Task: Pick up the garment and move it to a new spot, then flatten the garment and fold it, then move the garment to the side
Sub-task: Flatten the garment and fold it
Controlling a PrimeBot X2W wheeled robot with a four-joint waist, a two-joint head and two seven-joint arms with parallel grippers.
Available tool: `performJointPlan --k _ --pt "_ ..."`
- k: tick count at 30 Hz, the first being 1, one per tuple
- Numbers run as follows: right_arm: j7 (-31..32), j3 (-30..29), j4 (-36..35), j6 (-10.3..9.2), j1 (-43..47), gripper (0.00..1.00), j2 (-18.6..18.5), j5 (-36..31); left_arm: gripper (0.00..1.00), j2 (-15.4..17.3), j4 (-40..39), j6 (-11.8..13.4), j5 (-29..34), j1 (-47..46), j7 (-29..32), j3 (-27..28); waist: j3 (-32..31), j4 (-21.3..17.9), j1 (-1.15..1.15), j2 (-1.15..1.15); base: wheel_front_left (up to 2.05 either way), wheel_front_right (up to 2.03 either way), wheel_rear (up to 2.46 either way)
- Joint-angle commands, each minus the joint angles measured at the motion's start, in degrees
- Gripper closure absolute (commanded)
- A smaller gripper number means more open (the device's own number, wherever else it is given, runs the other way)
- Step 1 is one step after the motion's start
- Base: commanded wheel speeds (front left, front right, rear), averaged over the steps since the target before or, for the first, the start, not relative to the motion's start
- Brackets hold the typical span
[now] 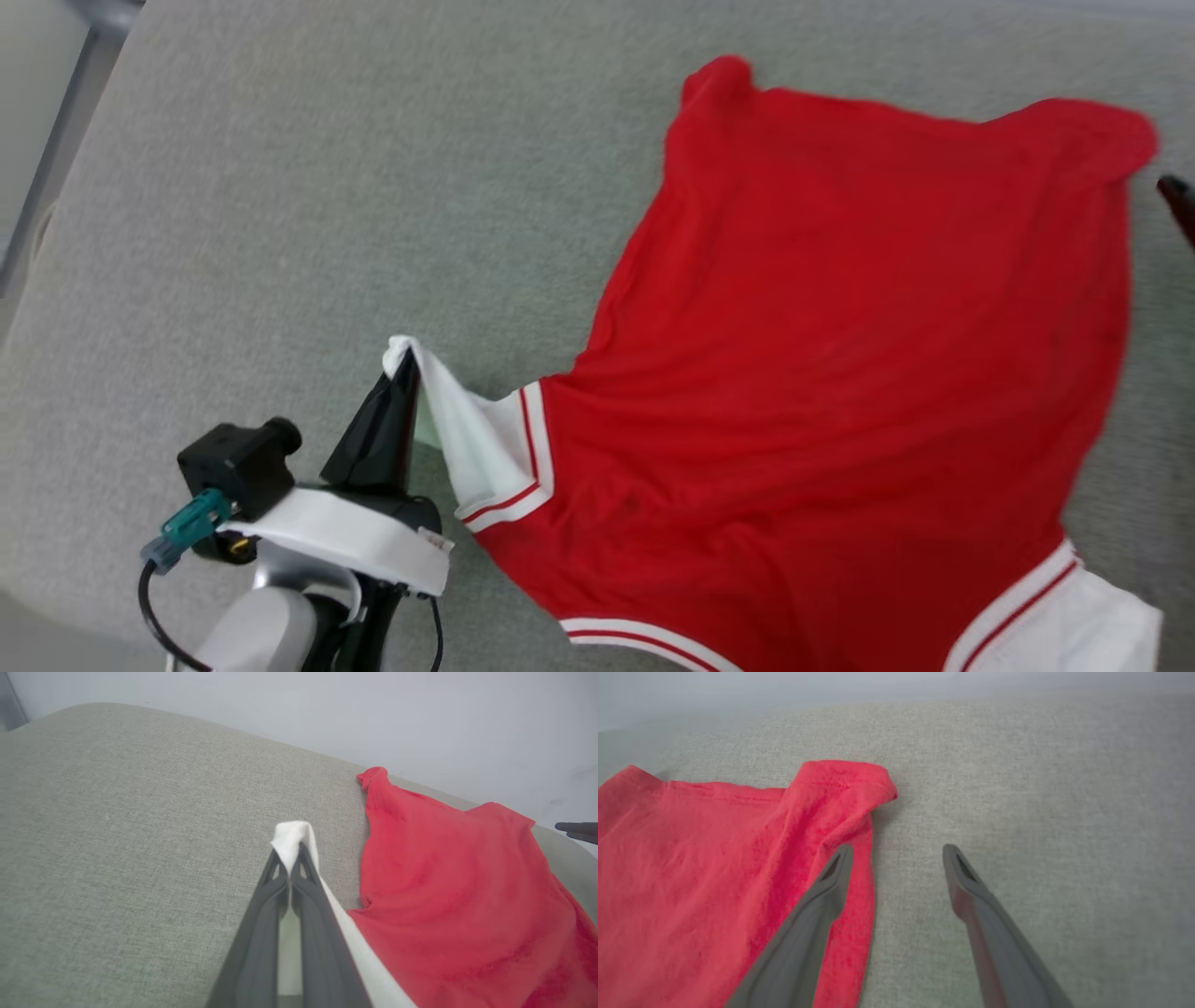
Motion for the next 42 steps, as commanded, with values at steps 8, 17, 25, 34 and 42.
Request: performJointPlan --k 8,17,25,34,42 --pt "6.51 4.09 7.34 -0.05 -8.61 0.00 -2.88 -1.96 1.00 -2.07 1.42 -2.05 0.79 -4.47 -1.36 -1.59 7.89 5.79 -0.02 0.00 0.00 0.00 0.00" --pt "17.39 5.70 16.46 -0.06 -3.25 1.00 -1.77 -1.74 1.00 -3.14 4.39 -3.16 0.20 -5.62 -2.23 -1.87 7.90 6.01 -0.02 0.00 0.00 0.00 0.00" --pt "12.94 5.08 12.26 -0.07 -5.93 1.00 -6.25 -0.47 1.00 -2.15 6.50 -2.99 -0.69 -4.11 -1.30 -1.58 3.31 4.46 -0.02 0.00 0.00 0.00 0.00" --pt "10.12 3.36 3.32 -0.06 3.82 1.00 -7.33 2.61 1.00 0.02 8.37 -1.04 -2.71 0.47 -0.05 0.32 -4.52 -0.50 -0.02 0.00 0.00 0.00 0.00" --pt "7.22 -2.26 -9.13 -0.06 25.49 1.00 -2.28 4.03 1.00 2.71 7.78 1.08 -4.45 5.62 2.27 2.02 -10.27 -7.59 -0.02 0.00 0.00 0.00 0.00"
